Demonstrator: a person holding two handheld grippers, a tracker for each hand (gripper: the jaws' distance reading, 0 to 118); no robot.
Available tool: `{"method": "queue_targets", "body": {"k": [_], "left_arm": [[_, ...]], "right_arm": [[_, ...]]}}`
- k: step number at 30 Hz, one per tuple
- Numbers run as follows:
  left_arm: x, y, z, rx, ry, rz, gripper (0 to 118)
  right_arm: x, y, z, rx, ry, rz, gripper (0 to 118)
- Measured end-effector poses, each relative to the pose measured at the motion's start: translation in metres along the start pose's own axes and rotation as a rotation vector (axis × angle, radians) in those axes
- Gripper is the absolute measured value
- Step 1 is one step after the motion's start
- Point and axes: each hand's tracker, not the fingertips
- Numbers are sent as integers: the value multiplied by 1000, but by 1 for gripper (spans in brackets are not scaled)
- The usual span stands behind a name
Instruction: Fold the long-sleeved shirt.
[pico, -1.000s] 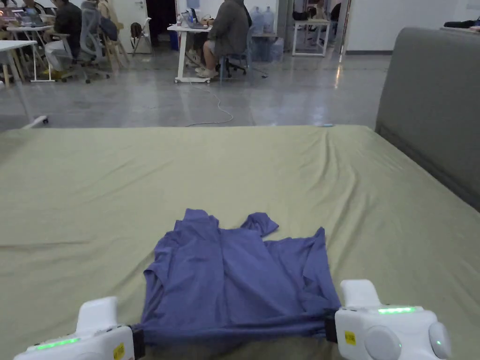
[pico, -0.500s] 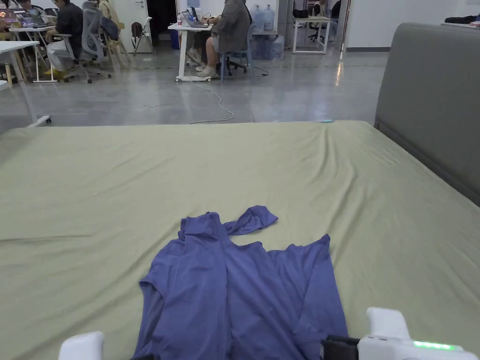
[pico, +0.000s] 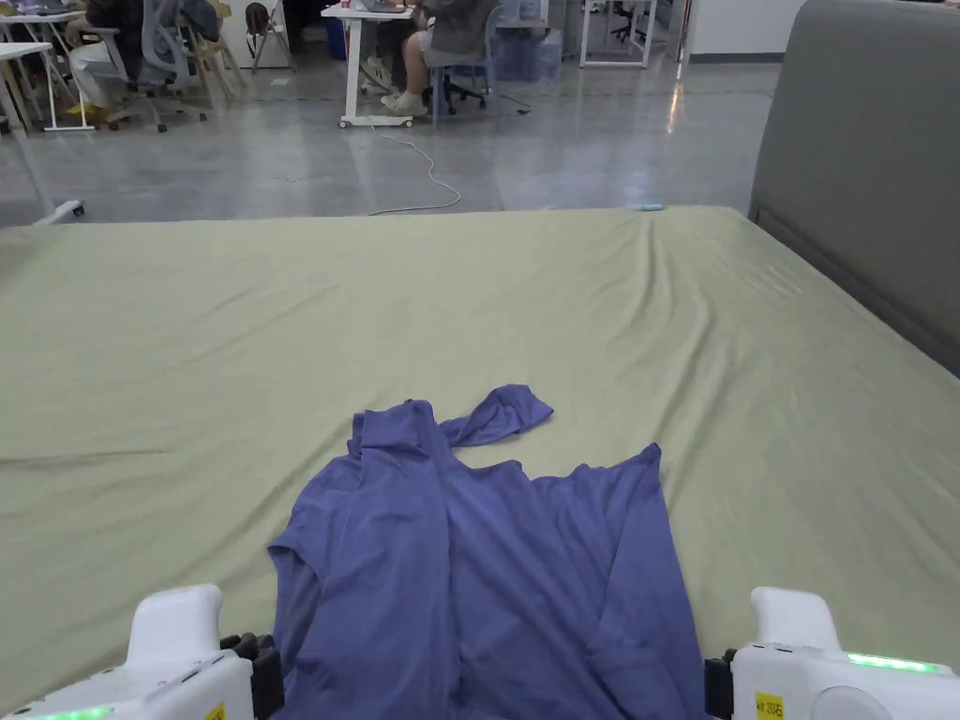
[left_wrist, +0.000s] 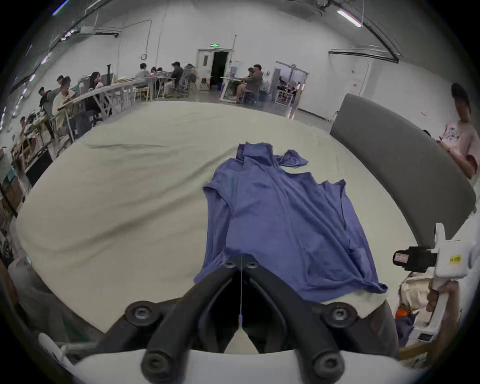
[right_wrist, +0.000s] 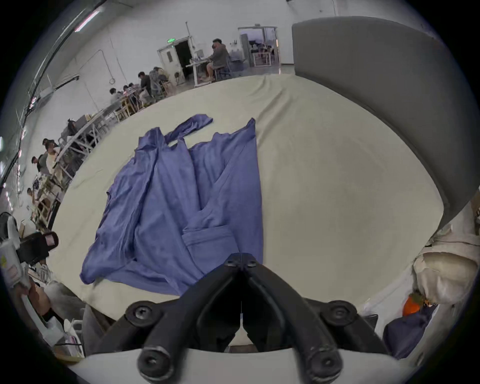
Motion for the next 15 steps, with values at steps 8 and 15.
{"method": "queue_targets", "body": {"k": [8,15], "left_arm": [[-1,-18,-58,-183,77,-54,118],[-3,-56,-88,-291,88,-17,55]], "right_arm": [[1,25,-17,1,1,-3,0],[-13,107,-63,34,15,69,0]]}}
